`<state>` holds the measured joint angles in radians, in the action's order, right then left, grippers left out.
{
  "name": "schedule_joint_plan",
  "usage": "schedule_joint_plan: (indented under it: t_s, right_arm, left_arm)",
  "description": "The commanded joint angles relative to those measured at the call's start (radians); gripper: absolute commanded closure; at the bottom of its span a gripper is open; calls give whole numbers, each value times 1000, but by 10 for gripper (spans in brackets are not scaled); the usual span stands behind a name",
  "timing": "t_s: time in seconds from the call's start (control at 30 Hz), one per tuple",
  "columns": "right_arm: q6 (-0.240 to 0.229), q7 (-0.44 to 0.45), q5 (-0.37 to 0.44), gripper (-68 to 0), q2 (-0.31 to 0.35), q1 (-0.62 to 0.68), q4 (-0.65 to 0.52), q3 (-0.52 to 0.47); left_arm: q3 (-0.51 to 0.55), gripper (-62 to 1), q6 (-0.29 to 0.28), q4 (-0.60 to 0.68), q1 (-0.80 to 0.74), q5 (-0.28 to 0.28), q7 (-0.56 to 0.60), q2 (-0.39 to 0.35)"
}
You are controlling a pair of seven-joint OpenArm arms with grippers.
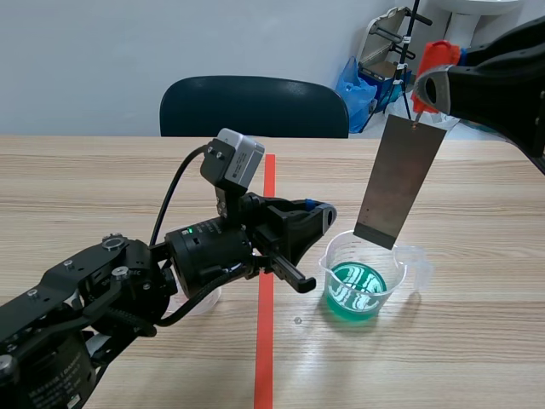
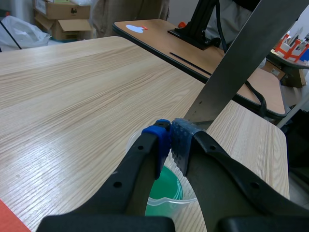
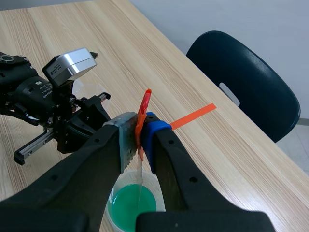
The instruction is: Do the redox reaction experiment
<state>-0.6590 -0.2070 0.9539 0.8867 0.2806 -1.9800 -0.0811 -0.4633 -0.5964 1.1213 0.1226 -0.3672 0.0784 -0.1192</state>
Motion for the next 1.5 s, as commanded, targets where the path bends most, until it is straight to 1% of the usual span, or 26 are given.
schedule_joint_plan:
  t_s: [0.0, 0.6, 0.73, 0.87, 0.93, 1.0, 1.07, 1.17, 1.27, 1.37, 1.47]
  right_arm:
    - [3, 19, 11, -6, 5, -12, -6, -3]
    - [3, 19, 11, -6, 5, -12, -6, -3]
    - [3, 19, 11, -6, 5, -12, -6, -3]
    - [3, 20, 11, -6, 5, -12, -6, -3]
    - [3, 20, 11, -6, 5, -12, -6, -3]
    - [3, 20, 11, -6, 5, -12, -6, -3]
    - [3, 20, 11, -6, 5, -12, -6, -3]
    - [3, 20, 11, -6, 5, -12, -6, -3]
    - [3, 20, 11, -6, 5, -12, -6, -4]
    - [3, 20, 11, -6, 5, -12, -6, -4]
    - [3, 20, 11, -6, 5, -12, -6, -4]
  left_arm:
    - [2, -40, -1, 16, 11, -10, 11, 8]
    - [2, -40, 2, 16, 11, -10, 14, 6]
    - [8, -40, 7, 16, 10, 2, 31, -16]
    - [42, -41, 6, 23, -4, 1, 61, -87]
    - [79, -43, 4, 43, -29, -13, 64, -134]
    - [124, -43, -27, 85, -70, -26, 67, -190]
    - [173, -43, -36, 143, -126, -26, 80, -253]
    - [257, -43, -35, 233, -232, -26, 114, -348]
    - [347, -44, -35, 316, -356, -25, 125, -426]
    - [443, -70, -35, 374, -492, -6, 193, -482]
    - [544, -75, -35, 416, -638, -2, 228, -510]
